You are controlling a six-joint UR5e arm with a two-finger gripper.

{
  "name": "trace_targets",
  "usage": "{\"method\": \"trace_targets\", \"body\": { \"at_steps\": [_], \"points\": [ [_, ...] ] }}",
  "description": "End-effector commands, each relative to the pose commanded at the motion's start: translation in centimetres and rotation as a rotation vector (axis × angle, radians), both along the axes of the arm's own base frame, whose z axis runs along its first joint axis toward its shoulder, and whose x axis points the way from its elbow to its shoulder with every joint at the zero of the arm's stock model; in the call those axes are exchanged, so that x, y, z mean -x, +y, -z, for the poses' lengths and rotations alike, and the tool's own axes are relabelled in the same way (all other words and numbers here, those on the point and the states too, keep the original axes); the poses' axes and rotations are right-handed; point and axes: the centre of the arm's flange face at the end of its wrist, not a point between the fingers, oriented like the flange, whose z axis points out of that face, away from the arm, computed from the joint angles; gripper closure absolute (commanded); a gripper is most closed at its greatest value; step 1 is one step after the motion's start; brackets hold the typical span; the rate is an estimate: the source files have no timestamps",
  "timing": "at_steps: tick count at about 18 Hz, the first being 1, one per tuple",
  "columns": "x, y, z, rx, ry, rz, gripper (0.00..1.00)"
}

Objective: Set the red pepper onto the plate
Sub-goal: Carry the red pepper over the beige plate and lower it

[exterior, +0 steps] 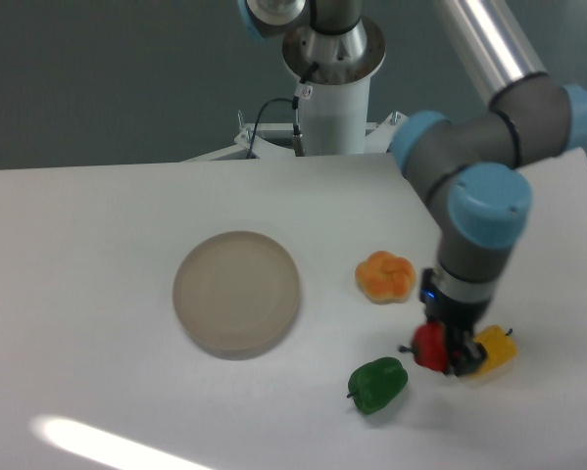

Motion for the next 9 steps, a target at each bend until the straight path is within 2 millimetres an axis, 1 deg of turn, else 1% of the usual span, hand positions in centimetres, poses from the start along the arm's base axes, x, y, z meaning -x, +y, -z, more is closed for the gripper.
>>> {"method": "trace_targets", "body": {
  "at_steps": [2, 3, 4, 5, 6, 8, 9],
  "points": [
    [-3.9, -0.7, 0.0, 0.009, -0.023, -0.034, 0.54],
    [-5.4, -0.3, -0.2, 0.013, -0.027, -0.044, 0.54],
    [-7.2, 0.0, 0.0, 0.017, -0.035, -0.053, 0.54],
    [-8.7, 0.1, 0.3, 0.023, -0.048, -0.08, 0.54],
    [-9.9, 0.5, 0.8, 0.026, -0.057, -0.104, 0.54],
    [-12.9, 2.3, 1.3, 0.025, -0.061, -0.116, 0.54],
    [-14.1, 2.8, 1.6, 0.028, -0.06, -0.12, 0.54]
  ]
}}
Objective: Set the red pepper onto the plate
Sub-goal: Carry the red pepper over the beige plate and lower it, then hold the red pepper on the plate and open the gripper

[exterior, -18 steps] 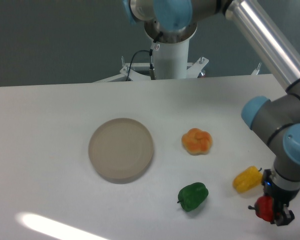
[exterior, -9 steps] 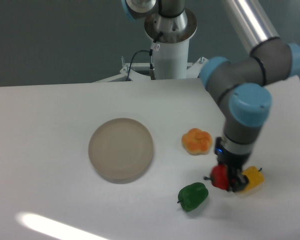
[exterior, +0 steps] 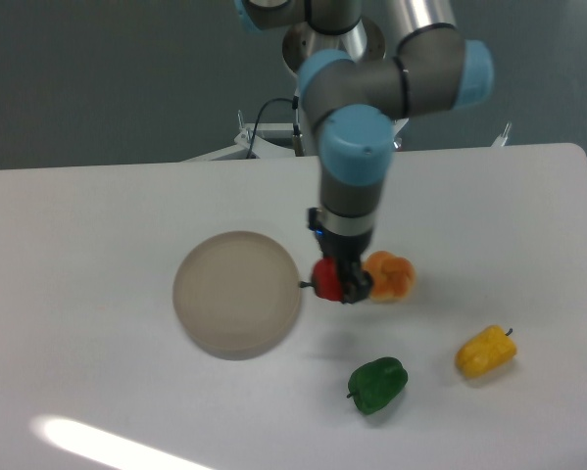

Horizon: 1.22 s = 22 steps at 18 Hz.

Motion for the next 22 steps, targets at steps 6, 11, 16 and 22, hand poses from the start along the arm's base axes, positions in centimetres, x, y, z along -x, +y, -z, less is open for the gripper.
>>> {"method": "trace_targets", "body": {
  "at_steps": [6, 11, 16, 22],
  "points": [
    [-5.3, 1.0, 3.4, -0.038, 0.023, 0.025, 0.54],
    [-6.8, 1.6, 5.4, -0.045, 0.023, 0.05, 0.54],
    [-7.0, 2.3, 7.5, -0.025, 0.015, 0.071, 0.54],
    [-6.8, 3.4, 9.4, -0.034, 0.016, 0.103, 0.54]
  ]
}}
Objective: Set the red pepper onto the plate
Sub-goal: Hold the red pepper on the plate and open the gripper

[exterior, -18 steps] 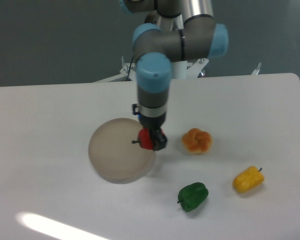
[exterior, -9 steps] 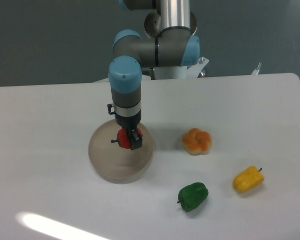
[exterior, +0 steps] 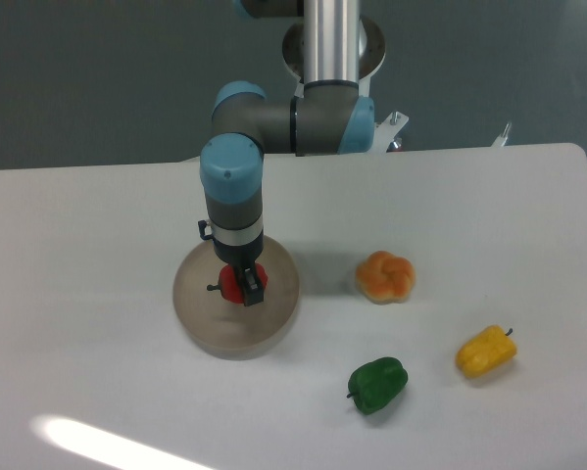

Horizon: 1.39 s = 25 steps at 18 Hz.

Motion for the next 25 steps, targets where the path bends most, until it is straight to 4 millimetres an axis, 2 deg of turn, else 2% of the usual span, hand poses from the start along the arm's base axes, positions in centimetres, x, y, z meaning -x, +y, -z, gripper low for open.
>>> {"method": "trace_targets", "body": {
  "at_steps": [9, 25],
  "points": [
    [0.1, 0.2, 1.0, 0.011, -0.001, 0.078, 0.54],
    [-0.1, 0.0, 1.6, 0.019, -0.013, 0.08, 0.54]
  ]
}}
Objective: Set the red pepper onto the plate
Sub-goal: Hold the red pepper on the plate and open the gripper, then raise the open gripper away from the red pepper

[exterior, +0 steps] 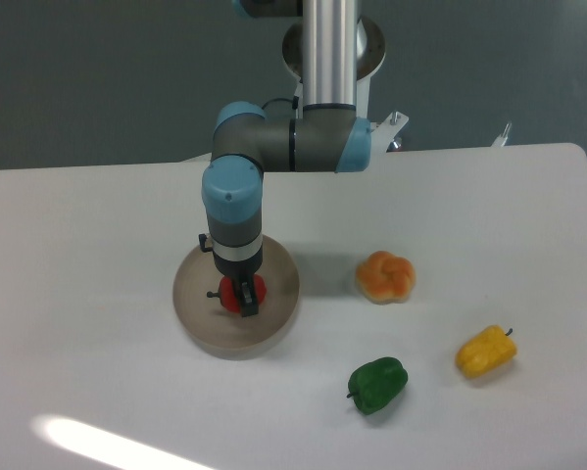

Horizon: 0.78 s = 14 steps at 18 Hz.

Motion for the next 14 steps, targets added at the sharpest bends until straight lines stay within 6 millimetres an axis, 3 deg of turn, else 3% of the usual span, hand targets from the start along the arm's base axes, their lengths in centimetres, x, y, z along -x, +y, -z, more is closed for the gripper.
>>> {"method": "trace_targets", "body": {
  "at_steps": [11, 14],
  "points": [
    [-0.01, 0.01, 0.46, 0.006, -0.005, 0.0, 0.49],
    [0.05, 0.11, 0.16, 0.001, -0.002, 0.002, 0.17]
  ]
}}
